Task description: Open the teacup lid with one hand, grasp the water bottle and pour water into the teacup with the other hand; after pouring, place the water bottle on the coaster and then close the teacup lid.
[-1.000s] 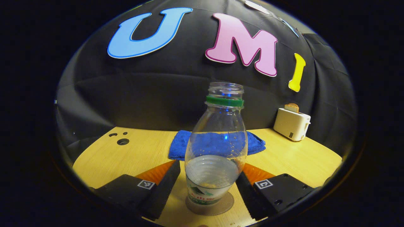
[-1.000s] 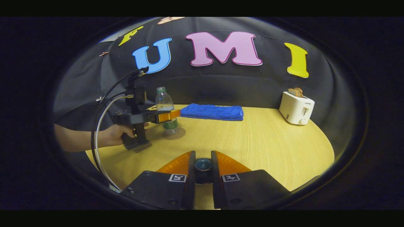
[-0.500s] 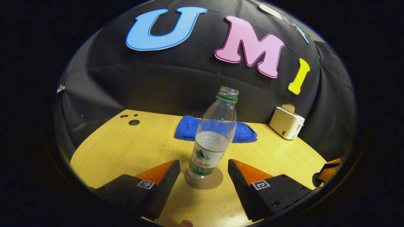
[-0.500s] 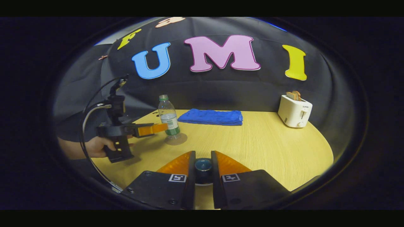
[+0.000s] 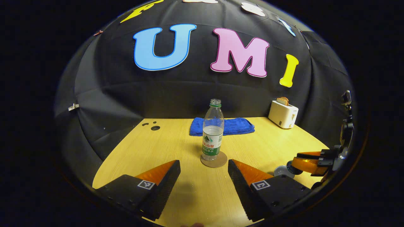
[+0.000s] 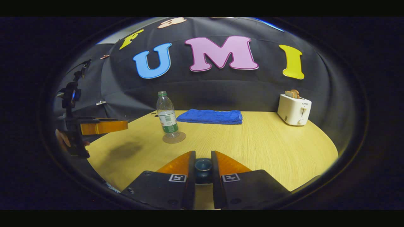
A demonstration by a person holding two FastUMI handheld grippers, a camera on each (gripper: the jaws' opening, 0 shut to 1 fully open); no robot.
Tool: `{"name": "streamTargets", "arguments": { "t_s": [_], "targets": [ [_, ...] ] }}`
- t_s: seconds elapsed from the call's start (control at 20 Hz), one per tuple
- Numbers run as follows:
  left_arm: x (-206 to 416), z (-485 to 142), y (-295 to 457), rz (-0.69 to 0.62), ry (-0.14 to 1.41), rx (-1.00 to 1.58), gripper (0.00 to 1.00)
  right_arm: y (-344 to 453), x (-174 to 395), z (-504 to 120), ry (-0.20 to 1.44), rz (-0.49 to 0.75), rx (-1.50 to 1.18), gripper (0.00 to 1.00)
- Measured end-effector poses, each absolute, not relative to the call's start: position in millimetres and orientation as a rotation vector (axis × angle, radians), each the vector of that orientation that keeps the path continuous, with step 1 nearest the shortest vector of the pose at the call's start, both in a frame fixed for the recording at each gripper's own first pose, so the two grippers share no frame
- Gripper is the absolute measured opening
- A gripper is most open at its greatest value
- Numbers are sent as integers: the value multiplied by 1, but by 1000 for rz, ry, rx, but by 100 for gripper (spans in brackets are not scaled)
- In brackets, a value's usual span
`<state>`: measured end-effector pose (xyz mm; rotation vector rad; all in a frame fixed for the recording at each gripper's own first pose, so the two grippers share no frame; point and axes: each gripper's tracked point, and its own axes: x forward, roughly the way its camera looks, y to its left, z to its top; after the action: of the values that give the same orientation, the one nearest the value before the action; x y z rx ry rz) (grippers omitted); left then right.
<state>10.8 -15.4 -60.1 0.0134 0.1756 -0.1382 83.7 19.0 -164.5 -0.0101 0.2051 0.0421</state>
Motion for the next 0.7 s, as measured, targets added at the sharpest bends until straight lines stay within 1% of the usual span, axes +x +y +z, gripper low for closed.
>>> {"name": "streamTargets", "arguments": {
  "t_s": [0.3,0.35,0.4,0.5,0.55,0.65,0.7],
  "targets": [
    [-2,-78,-5,-100,212,-92,95,25,94,-179,171,48,-68,26],
    [-1,-77,-6,-97,210,-99,95,27,96,-183,172,50,-65,21],
    [-1,-77,-5,-92,209,-103,95,28,96,-187,177,53,-70,31],
    [-6,-78,0,-85,205,-108,95,29,96,-196,190,56,-79,23],
    [-8,-78,1,-85,204,-109,95,31,93,-200,198,56,-72,24],
    [-11,-77,2,-82,202,-108,95,30,92,-201,192,46,-60,31],
    [-11,-77,2,-79,201,-108,95,28,92,-200,189,41,-58,31]
  ]
}}
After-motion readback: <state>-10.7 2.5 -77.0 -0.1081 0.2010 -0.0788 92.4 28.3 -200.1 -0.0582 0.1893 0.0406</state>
